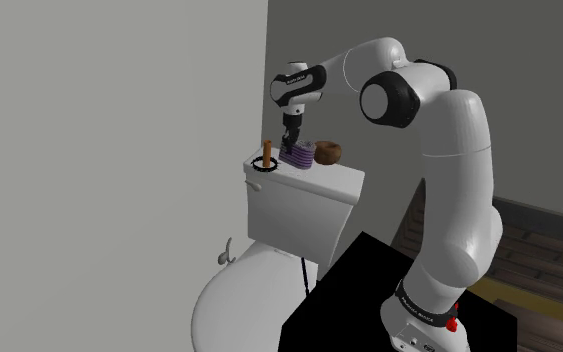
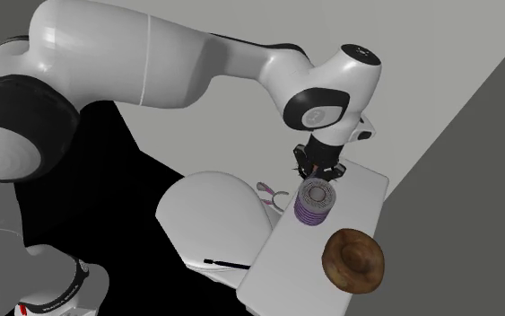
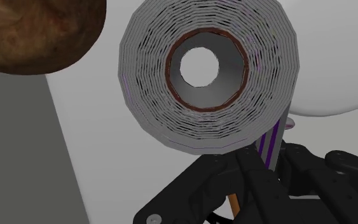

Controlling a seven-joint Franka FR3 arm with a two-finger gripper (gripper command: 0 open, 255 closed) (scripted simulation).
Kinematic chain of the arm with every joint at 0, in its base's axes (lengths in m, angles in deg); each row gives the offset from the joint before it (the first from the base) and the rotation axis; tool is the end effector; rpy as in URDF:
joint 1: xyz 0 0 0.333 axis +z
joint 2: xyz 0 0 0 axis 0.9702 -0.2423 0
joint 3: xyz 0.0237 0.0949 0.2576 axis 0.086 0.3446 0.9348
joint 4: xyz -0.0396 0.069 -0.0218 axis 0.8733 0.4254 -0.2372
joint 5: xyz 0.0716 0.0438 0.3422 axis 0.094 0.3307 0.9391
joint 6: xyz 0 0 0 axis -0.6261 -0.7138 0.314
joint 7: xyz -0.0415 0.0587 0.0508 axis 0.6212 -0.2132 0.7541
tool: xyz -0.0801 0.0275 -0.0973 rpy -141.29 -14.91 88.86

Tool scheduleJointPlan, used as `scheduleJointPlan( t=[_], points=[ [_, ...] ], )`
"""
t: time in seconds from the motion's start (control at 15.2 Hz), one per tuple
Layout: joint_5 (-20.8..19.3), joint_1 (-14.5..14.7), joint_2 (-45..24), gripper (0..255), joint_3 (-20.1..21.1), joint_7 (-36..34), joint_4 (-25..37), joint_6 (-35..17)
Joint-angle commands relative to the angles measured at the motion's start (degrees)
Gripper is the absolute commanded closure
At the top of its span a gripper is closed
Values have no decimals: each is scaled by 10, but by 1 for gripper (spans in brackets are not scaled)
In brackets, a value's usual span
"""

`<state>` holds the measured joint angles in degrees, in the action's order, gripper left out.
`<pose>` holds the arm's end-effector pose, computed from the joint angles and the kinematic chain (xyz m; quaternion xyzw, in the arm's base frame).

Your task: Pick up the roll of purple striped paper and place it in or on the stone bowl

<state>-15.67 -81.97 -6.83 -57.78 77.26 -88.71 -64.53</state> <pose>0.5883 -0.2035 0.3393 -0.9897 -0.1386 0.0343 0.0083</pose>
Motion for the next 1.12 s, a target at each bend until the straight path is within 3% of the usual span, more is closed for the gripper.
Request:
scheduleJointPlan(
  t=[0.0,1.06],
  points=[
    [-2,0,6,255,-1,0,8,13],
    [-8,-4,23,255,-5,-4,106,128]
  ],
)
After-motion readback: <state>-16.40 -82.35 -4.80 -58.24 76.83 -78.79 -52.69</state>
